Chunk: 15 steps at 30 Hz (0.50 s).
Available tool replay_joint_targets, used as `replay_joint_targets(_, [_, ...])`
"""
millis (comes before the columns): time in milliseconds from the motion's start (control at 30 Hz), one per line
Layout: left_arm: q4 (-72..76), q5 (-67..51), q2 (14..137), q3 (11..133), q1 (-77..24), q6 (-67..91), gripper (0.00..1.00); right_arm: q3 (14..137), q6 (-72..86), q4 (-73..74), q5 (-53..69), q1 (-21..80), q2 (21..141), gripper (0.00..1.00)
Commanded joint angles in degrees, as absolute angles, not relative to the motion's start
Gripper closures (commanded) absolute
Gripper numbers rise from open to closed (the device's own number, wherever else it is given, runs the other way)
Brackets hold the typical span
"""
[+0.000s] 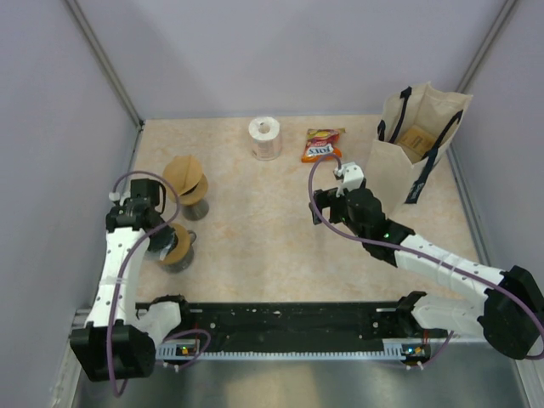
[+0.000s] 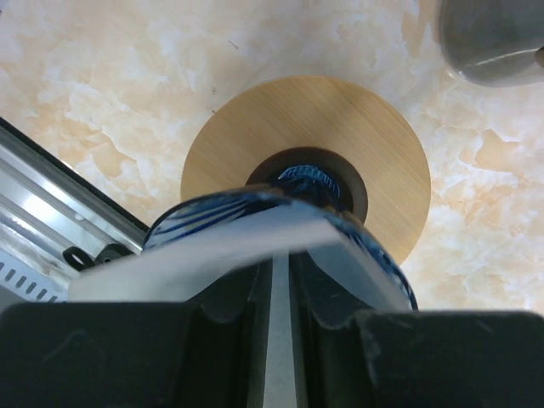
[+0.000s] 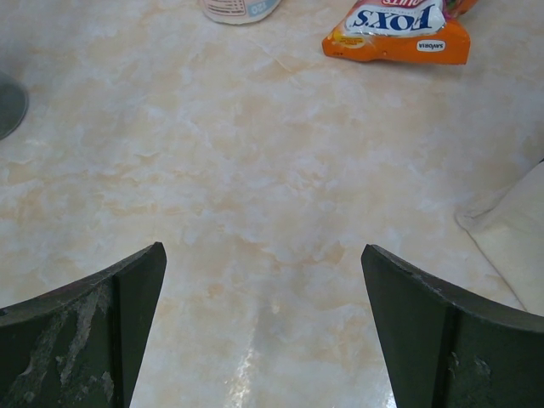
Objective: Place the coffee filter in the dripper
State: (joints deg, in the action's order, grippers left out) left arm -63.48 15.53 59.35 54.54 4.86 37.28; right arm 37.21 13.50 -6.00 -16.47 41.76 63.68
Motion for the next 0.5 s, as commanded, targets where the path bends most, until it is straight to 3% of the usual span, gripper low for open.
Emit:
replay_joint_targets(0, [-66.7, 17.6, 55.9, 58.6, 5.3, 37.0, 0.8, 39.6, 13.3, -7.6, -17.0, 41.0, 64.2, 0.01])
replay_joint_targets(300, [-68.2, 17.5, 54.5, 60.5, 5.2, 36.7, 0.76, 39.4, 13.3, -7.6, -17.0, 41.0, 64.0, 0.01])
replay_joint_targets(467, [-70.9, 18.0, 53.8, 65.0, 5.3, 34.9, 0.58, 39.6, 13.3, -7.6, -17.0, 41.0, 64.0, 0.01])
